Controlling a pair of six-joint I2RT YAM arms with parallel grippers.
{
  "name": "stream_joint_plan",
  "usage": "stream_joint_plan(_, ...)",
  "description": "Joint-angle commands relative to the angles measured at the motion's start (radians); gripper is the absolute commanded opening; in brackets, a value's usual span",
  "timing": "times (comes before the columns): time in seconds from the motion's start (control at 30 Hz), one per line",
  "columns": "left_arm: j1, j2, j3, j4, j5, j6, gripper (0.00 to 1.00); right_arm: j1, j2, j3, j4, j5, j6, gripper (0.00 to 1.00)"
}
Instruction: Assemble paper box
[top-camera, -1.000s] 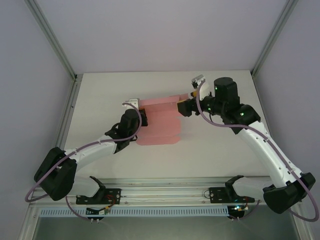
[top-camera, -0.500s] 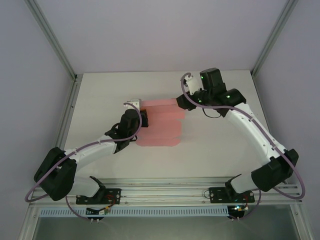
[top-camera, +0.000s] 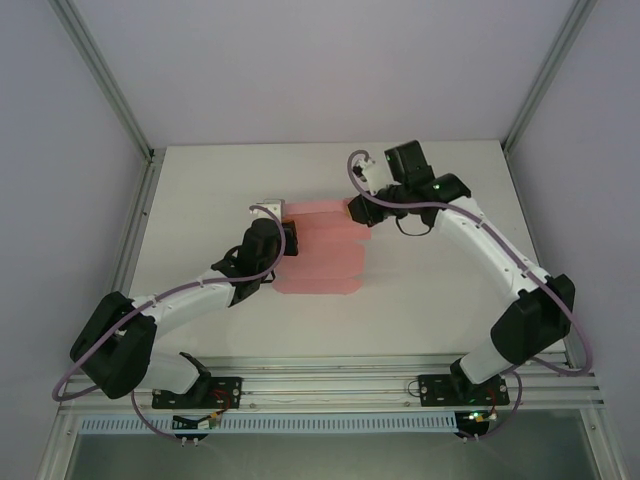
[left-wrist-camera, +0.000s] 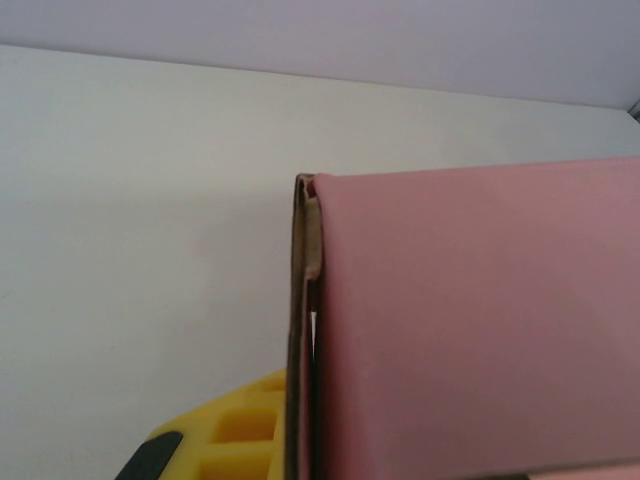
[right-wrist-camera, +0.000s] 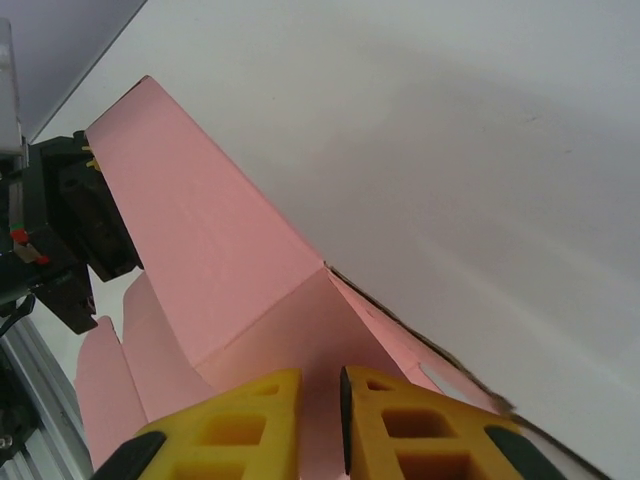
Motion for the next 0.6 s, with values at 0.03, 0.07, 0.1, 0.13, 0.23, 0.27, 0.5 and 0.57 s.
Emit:
stream_joint_plan(0.03, 0.008, -0.001, 0.013, 0.045, 0.023, -0.039, 0.0, 0.02, -0.01, -0.075, 0.162, -0.064, 0.1, 0.18)
stream_joint_plan(0.07, 0.009, 0.001, 0.013, 0.047, 0.028, -0.041, 0.0, 0.021, -0.022, -0.108, 0.222, -0.068, 0.136, 0.18)
stream_joint_plan(0.1, 0.009, 0.003, 0.014, 0.051, 0.033, -0.045, 0.0, 0.021, -0.036, -0.141, 0.283, -0.07, 0.173, 0.18)
stream_joint_plan(0.13, 0.008, 0.003, 0.015, 0.052, 0.035, -0.056, 0.0, 0.021, -0.05, -0.177, 0.343, -0.068, 0.217, 0.19)
stream_joint_plan(0.23, 0.009, 0.009, 0.02, 0.052, 0.044, -0.072, 0.0, 0.021, -0.09, -0.284, 0.554, -0.074, 0.337, 0.19)
stream_joint_plan(0.27, 0.008, 0.012, 0.023, 0.052, 0.049, -0.077, 0.0, 0.021, -0.104, -0.316, 0.617, -0.061, 0.372, 0.2)
stream_joint_plan(0.5, 0.009, 0.038, 0.032, 0.065, 0.081, -0.118, 0.0, 0.022, -0.172, -0.508, 0.99, -0.016, 0.652, 0.21)
stream_joint_plan(0.57, 0.009, 0.044, 0.037, 0.063, 0.081, -0.127, 0.0, 0.024, -0.179, -0.518, 1.014, -0.026, 0.669, 0.22)
